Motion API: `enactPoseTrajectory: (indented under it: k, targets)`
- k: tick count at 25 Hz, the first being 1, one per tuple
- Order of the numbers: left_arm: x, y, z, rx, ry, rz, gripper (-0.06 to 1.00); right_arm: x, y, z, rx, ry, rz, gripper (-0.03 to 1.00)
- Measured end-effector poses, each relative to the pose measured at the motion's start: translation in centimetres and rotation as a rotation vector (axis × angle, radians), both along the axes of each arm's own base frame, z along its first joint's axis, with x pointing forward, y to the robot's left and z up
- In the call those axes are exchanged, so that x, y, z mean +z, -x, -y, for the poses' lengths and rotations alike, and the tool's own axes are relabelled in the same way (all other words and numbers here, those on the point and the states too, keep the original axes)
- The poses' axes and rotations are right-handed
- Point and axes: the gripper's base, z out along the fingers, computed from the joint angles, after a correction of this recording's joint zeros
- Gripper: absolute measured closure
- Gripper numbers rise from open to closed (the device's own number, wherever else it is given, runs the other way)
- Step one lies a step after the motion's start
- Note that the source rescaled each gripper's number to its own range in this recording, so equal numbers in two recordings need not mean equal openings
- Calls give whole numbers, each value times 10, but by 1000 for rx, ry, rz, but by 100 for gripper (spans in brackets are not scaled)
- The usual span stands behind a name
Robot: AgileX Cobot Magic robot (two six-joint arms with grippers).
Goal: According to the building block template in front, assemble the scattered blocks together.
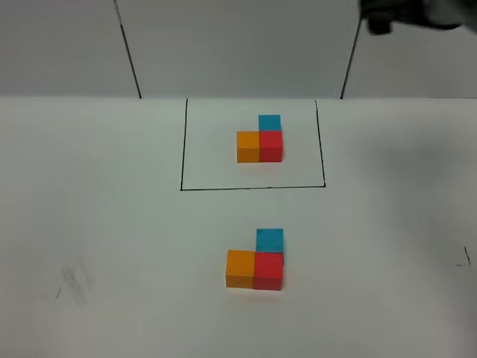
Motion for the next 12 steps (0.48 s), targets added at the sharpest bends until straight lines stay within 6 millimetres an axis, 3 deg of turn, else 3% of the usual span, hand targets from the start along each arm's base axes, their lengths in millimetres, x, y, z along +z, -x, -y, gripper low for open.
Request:
enactPoseTrajectory:
  k: [4,7,12]
  targets:
    - [0,0,0,0,0,0,70,43,18,72,-73,39,91,-3]
    - [0,0,0,0,0,0,70,63,44,112,-139,78,68,-3]
    - [0,0,0,0,0,0,70,88,107,152,-222,138,-55,-3]
